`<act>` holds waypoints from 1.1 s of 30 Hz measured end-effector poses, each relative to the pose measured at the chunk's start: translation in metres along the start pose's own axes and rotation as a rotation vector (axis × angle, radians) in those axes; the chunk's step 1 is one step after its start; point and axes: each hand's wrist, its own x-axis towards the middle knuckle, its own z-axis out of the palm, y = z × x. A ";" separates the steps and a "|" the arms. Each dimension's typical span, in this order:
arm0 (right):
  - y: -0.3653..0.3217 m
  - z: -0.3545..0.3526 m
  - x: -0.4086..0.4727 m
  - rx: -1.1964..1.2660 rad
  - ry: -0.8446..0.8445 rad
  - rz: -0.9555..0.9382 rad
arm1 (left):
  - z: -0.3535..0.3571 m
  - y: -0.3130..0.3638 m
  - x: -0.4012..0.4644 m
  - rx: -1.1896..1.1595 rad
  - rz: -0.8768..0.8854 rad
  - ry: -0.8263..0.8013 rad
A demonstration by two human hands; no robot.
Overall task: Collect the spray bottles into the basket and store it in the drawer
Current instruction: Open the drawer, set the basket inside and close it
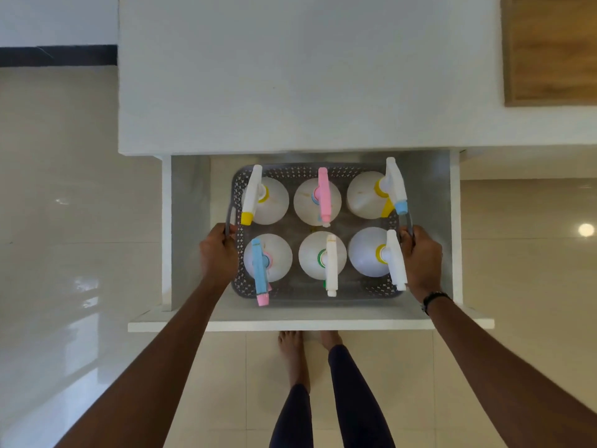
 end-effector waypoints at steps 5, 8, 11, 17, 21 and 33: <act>0.019 0.034 0.010 -0.038 -0.007 0.004 | 0.024 -0.018 0.025 0.027 -0.024 -0.006; 0.026 0.052 0.016 -0.033 -0.004 0.008 | 0.032 -0.029 0.036 0.016 -0.038 0.021; 0.027 0.064 0.022 -0.026 -0.006 0.015 | 0.039 -0.035 0.043 0.020 -0.062 0.024; 0.027 0.080 0.039 -0.014 -0.026 0.013 | 0.047 -0.038 0.059 0.045 -0.050 0.046; 0.030 0.088 0.047 0.008 -0.042 0.034 | 0.053 -0.036 0.068 0.024 -0.040 0.041; 0.029 0.096 0.060 0.030 -0.083 0.060 | 0.059 -0.036 0.082 0.081 0.004 0.024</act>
